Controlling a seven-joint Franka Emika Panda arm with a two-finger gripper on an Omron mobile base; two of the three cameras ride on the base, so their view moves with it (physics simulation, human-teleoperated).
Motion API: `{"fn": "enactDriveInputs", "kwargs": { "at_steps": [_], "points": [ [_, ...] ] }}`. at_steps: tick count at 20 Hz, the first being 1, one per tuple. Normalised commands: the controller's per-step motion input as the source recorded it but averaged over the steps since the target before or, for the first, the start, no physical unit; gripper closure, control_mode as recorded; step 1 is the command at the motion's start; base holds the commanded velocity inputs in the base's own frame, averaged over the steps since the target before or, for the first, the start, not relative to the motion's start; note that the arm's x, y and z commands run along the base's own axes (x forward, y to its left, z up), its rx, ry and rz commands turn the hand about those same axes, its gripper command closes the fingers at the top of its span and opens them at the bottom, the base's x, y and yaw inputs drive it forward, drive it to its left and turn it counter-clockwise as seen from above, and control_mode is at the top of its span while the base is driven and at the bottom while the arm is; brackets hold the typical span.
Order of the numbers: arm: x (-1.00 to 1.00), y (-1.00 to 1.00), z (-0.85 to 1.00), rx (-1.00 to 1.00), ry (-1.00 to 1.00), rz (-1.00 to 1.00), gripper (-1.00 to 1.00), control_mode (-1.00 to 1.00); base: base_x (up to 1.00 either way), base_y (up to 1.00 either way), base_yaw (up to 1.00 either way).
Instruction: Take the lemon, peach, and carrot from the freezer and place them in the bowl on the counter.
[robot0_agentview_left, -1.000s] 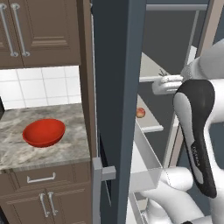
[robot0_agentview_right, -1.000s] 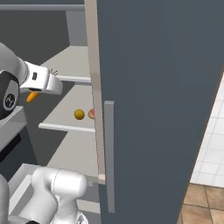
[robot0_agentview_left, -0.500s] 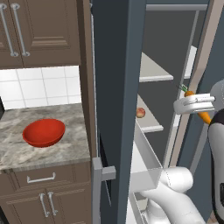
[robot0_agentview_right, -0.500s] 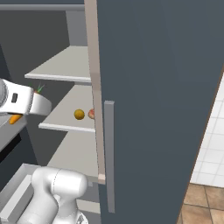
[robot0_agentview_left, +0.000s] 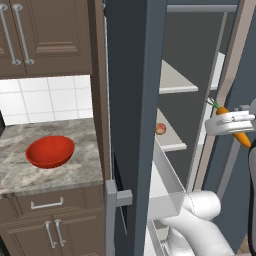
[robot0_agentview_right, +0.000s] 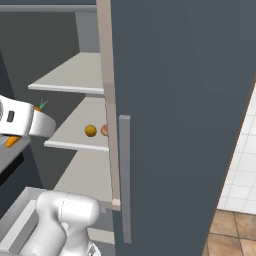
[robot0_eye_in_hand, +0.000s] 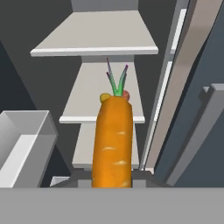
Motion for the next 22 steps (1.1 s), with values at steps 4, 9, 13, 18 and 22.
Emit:
{"fn": "enactDriveInputs", "kwargs": {
  "at_steps": [4,9,13,18,22],
  "points": [
    [0.00,0.00,0.00,0.00,0.00,0.00,1.00,-1.00,0.00,0.00,0.00],
    [0.00,0.00,0.00,0.00,0.00,0.00,1.00,-1.00,0.00,0.00,0.00],
    [0.00,0.00,0.00,0.00,0.00,0.00,1.00,-1.00,0.00,0.00,0.00],
    [-0.08,0.00,0.00,0.00,0.00,0.00,1.00,-1.00,0.00,0.00,0.00],
    [0.00,0.00,0.00,0.00,0.00,0.00,1.00,1.00,-0.63,-0.10,-0.07]
  ]
}}
